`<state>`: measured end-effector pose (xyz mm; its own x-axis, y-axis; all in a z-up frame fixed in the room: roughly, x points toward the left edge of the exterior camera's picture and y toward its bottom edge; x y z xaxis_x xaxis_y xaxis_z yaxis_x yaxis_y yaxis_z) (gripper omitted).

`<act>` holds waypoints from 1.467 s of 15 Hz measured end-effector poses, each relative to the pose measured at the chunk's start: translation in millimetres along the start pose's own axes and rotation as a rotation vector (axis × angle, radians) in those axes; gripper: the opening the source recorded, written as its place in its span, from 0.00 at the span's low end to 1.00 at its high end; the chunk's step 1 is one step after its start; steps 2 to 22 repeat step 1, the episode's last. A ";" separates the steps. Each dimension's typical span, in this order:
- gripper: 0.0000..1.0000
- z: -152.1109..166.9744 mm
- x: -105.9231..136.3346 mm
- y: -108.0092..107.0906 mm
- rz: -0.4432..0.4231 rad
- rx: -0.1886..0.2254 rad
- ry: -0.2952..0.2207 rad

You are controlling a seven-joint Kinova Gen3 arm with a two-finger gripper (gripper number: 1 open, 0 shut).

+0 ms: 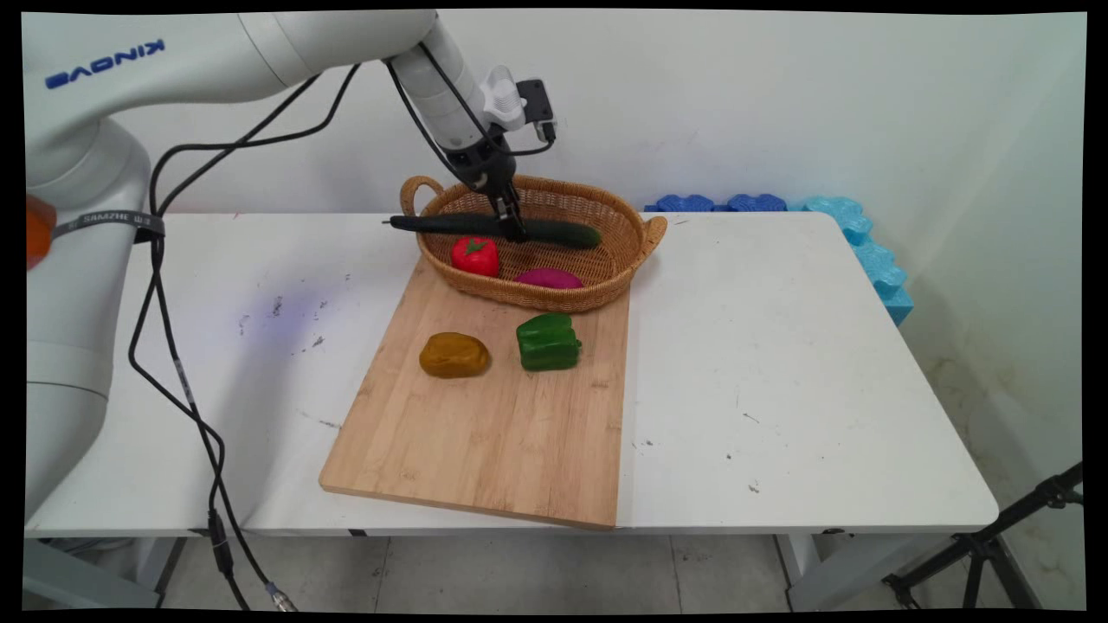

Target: Place the picked object in the vegetable basket

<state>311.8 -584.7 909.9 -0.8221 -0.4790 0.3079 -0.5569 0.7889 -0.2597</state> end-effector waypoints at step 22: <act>1.00 1.7 0.8 1.9 0.005 -0.004 0.004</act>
